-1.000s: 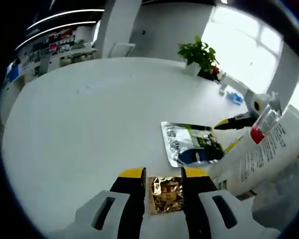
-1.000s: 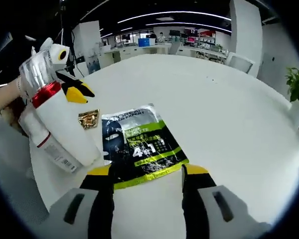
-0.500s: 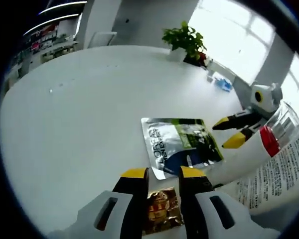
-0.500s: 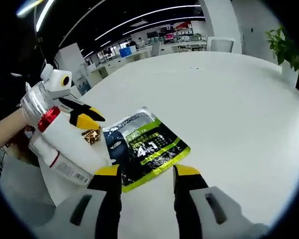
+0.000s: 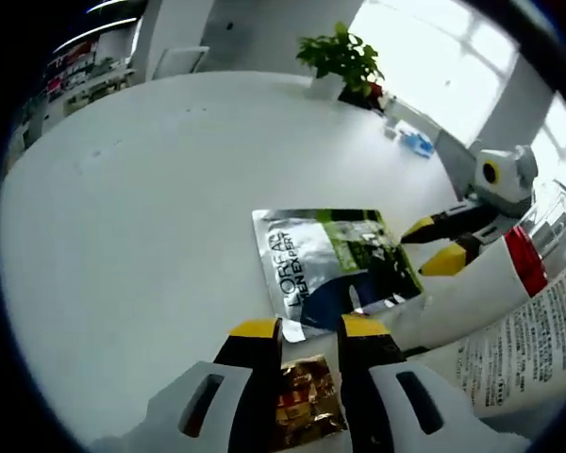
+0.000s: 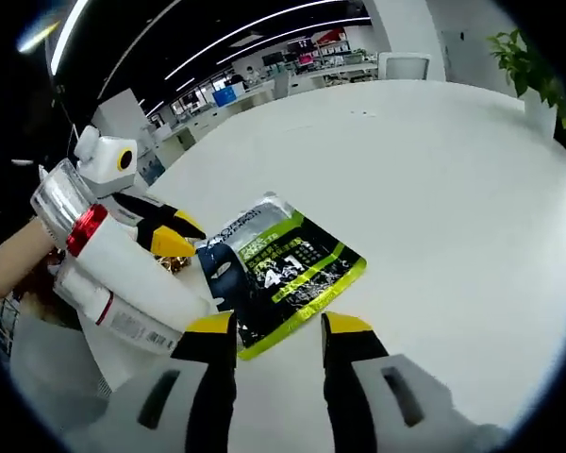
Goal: Arrange the skincare products in the storage area until every visible bottle or jar stands upright without overlapping.
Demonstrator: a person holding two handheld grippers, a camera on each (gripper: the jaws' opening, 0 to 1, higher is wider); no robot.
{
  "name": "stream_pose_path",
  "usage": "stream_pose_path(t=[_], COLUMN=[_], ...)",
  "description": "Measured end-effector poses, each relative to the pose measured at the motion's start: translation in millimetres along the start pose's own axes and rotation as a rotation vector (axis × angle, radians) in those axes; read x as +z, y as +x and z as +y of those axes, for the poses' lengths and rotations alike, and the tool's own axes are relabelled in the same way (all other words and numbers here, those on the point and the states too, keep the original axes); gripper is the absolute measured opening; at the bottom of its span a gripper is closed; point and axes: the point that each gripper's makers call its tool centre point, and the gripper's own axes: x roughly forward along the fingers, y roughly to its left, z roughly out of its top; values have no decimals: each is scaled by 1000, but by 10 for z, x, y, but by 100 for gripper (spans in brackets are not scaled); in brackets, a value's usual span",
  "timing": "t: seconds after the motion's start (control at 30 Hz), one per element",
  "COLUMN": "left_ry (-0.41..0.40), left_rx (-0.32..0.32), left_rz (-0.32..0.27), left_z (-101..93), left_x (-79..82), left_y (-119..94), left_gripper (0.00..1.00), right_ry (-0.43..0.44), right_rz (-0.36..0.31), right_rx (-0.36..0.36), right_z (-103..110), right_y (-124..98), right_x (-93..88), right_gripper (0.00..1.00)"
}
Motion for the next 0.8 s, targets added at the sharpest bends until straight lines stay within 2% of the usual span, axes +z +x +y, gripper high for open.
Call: stream_pose_path(t=[0.1, 0.17, 0.33, 0.37, 0.57, 0.67, 0.7, 0.8], left_ry=[-16, -15, -11, -6, -20, -56, -90, -107], left_rx=[0, 28, 30, 39, 16, 22, 24, 29], left_rz=[6, -12, 12, -6, -2, -6, -7, -15], left_z=[7, 51, 48, 61, -33, 18, 33, 86], left_x=[-10, 23, -10, 21, 48, 73, 74, 73], left_y=[0, -12, 0, -3, 13, 21, 14, -5], left_gripper=[19, 21, 24, 24, 23, 20, 18, 12], right_ry=[16, 14, 22, 22, 33, 47, 55, 81], right_rz=[-15, -17, -21, -23, -31, -35, -38, -50], right_rx=[14, 17, 21, 19, 24, 30, 31, 39], right_z=[28, 33, 32, 27, 26, 14, 8, -6], right_y=[9, 9, 7, 8, 7, 3, 1, -7], right_x=[7, 5, 13, 15, 18, 19, 20, 21], right_gripper=[34, 34, 33, 33, 33, 33, 33, 32])
